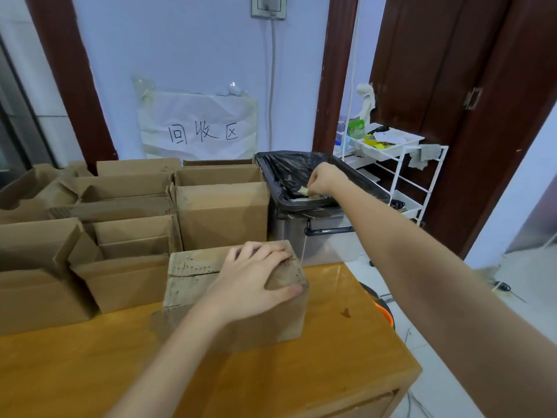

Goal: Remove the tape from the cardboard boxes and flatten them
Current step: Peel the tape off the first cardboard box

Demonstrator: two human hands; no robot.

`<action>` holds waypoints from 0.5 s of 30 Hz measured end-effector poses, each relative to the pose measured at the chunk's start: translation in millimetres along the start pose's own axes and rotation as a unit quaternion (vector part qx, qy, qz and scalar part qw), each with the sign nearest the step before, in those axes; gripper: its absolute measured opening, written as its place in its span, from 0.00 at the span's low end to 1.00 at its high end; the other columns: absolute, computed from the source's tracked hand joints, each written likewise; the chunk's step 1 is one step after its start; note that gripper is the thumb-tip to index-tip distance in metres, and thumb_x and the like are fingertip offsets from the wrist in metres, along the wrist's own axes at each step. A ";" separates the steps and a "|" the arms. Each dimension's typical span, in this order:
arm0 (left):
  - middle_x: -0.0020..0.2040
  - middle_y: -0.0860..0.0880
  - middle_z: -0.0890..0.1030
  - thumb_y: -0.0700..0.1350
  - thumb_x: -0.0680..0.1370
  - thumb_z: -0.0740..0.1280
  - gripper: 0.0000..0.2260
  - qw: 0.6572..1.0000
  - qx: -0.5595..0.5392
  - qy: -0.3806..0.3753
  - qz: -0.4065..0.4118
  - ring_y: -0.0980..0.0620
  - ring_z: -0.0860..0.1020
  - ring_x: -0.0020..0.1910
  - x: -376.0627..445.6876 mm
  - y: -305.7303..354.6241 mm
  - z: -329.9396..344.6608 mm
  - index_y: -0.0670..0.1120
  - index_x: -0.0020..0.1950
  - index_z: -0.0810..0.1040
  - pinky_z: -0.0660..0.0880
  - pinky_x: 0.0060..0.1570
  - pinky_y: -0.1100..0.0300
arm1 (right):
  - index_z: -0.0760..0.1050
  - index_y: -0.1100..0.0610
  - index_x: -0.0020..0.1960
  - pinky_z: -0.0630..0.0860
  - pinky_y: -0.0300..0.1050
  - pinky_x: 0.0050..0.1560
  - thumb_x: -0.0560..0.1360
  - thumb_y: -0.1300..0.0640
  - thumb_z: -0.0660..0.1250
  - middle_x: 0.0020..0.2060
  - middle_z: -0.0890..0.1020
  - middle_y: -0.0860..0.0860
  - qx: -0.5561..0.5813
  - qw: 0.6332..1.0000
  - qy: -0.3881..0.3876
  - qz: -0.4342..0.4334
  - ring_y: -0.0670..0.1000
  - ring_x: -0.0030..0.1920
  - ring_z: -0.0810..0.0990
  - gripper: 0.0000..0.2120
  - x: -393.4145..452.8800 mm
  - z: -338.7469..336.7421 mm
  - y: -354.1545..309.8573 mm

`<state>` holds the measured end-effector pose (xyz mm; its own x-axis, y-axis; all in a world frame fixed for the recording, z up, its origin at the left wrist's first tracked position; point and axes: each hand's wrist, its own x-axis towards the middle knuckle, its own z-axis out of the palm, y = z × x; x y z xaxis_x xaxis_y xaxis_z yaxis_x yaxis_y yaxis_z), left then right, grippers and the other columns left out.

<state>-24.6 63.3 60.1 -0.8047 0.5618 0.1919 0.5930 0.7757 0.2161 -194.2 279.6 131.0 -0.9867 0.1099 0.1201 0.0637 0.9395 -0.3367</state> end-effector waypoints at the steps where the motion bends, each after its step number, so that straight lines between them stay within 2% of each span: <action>1: 0.74 0.64 0.58 0.70 0.75 0.54 0.30 1.000 -0.001 0.001 -0.001 0.59 0.53 0.71 1.2 -0.8 0.6 0.60 0.75 0.59 0.48 0.67 0.60 | 0.82 0.61 0.49 0.79 0.52 0.55 0.69 0.60 0.72 0.47 0.84 0.56 -0.005 1.000 -0.012 0.000 0.56 0.49 0.81 0.09 2.6 0.6 1.5; 4: 0.74 0.65 0.58 0.72 0.73 0.52 0.32 1.000 -0.006 0.000 0.001 0.60 0.53 0.71 3.6 1.3 3.4 0.61 0.74 0.60 0.48 0.65 0.61 | 0.82 0.66 0.51 0.79 0.53 0.56 0.70 0.62 0.71 0.48 0.83 0.60 -0.003 0.999 -0.052 -0.015 0.58 0.50 0.81 0.12 6.8 -0.8 6.5; 7: 0.74 0.65 0.58 0.71 0.72 0.52 0.32 1.000 -0.012 -0.004 -0.001 0.60 0.53 0.71 3.6 3.2 3.7 0.61 0.74 0.60 0.48 0.65 0.61 | 0.80 0.71 0.51 0.76 0.48 0.46 0.72 0.62 0.66 0.41 0.81 0.61 0.020 0.998 -0.044 -0.027 0.56 0.41 0.77 0.13 5.9 -4.8 7.6; 8: 0.73 0.65 0.58 0.71 0.71 0.51 0.32 1.000 -0.013 -0.006 -0.003 0.61 0.53 0.70 3.5 3.1 3.5 0.61 0.74 0.60 0.48 0.64 0.61 | 0.79 0.73 0.51 0.76 0.48 0.45 0.73 0.63 0.64 0.39 0.80 0.63 0.025 0.999 -0.036 -0.032 0.55 0.40 0.75 0.14 5.7 -6.4 7.0; 11: 0.73 0.65 0.59 0.71 0.72 0.52 0.32 1.000 -0.013 -0.009 -0.005 0.60 0.54 0.70 3.0 3.3 2.9 0.60 0.74 0.61 0.48 0.66 0.60 | 0.76 0.75 0.53 0.78 0.57 0.53 0.73 0.66 0.63 0.49 0.79 0.71 0.053 0.997 -0.009 -0.049 0.63 0.44 0.80 0.14 2.8 -11.5 3.4; 12: 0.74 0.64 0.59 0.70 0.74 0.54 0.31 1.000 -0.013 -0.010 -0.007 0.60 0.54 0.71 2.9 3.6 2.9 0.60 0.74 0.61 0.49 0.66 0.59 | 0.76 0.75 0.53 0.78 0.56 0.51 0.73 0.66 0.63 0.48 0.79 0.72 0.060 0.997 -0.002 -0.052 0.63 0.43 0.80 0.13 0.3 -13.3 2.0; 15: 0.74 0.64 0.59 0.68 0.76 0.57 0.29 1.000 -0.014 -0.014 -0.015 0.59 0.54 0.71 3.2 4.8 1.3 0.59 0.74 0.61 0.50 0.67 0.58 | 0.80 0.72 0.46 0.76 0.43 0.40 0.75 0.64 0.65 0.41 0.80 0.69 0.080 0.995 0.014 -0.066 0.54 0.37 0.76 0.11 -10.2 -19.0 -1.7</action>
<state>-24.4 69.2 60.5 -0.8219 0.5473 0.1582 0.5696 0.7839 0.2472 -181.4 283.1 148.1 -0.9802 0.0010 0.1981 -0.0922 0.8828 -0.4606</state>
